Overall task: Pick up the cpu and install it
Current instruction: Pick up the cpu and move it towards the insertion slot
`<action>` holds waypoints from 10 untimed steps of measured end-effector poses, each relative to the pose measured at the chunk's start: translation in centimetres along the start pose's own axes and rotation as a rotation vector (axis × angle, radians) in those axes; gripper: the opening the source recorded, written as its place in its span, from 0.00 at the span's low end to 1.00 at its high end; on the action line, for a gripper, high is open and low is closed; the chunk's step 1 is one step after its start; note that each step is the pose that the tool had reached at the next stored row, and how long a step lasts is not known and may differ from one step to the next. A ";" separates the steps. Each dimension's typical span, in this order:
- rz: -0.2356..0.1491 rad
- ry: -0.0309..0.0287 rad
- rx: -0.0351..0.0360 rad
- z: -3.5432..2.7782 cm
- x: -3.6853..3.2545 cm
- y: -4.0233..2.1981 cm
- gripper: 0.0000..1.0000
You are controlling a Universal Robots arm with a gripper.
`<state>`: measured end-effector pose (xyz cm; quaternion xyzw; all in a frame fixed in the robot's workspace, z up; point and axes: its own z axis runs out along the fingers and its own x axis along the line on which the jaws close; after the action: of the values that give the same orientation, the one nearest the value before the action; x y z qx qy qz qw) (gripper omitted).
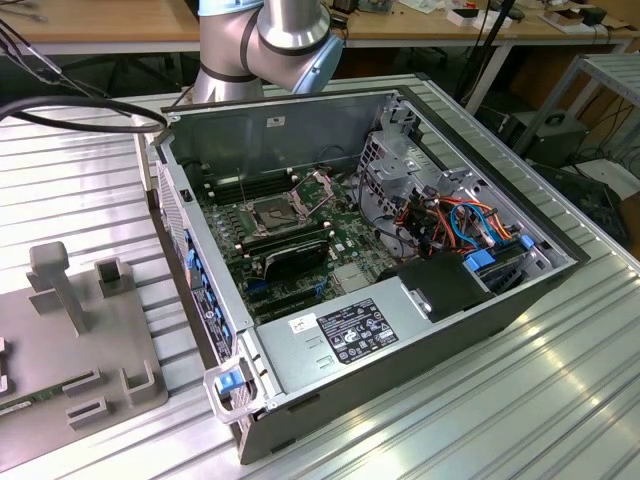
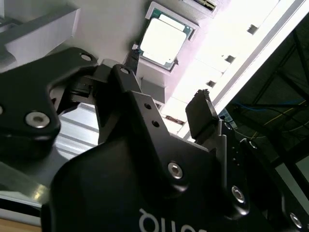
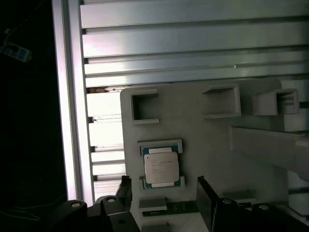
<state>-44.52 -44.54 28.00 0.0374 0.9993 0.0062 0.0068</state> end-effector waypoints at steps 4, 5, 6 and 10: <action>0.000 -0.0005 -0.0004 0.15 0.00 0.00 0.67; 0.000 -0.0003 -0.0002 0.34 0.00 0.00 0.67; 0.000 -0.0001 -0.0001 0.63 0.01 -0.01 0.67; 0.000 0.0000 -0.0001 1.72 0.02 -0.02 0.67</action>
<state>-44.52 -44.54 26.29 0.0374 0.9993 0.0062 0.0068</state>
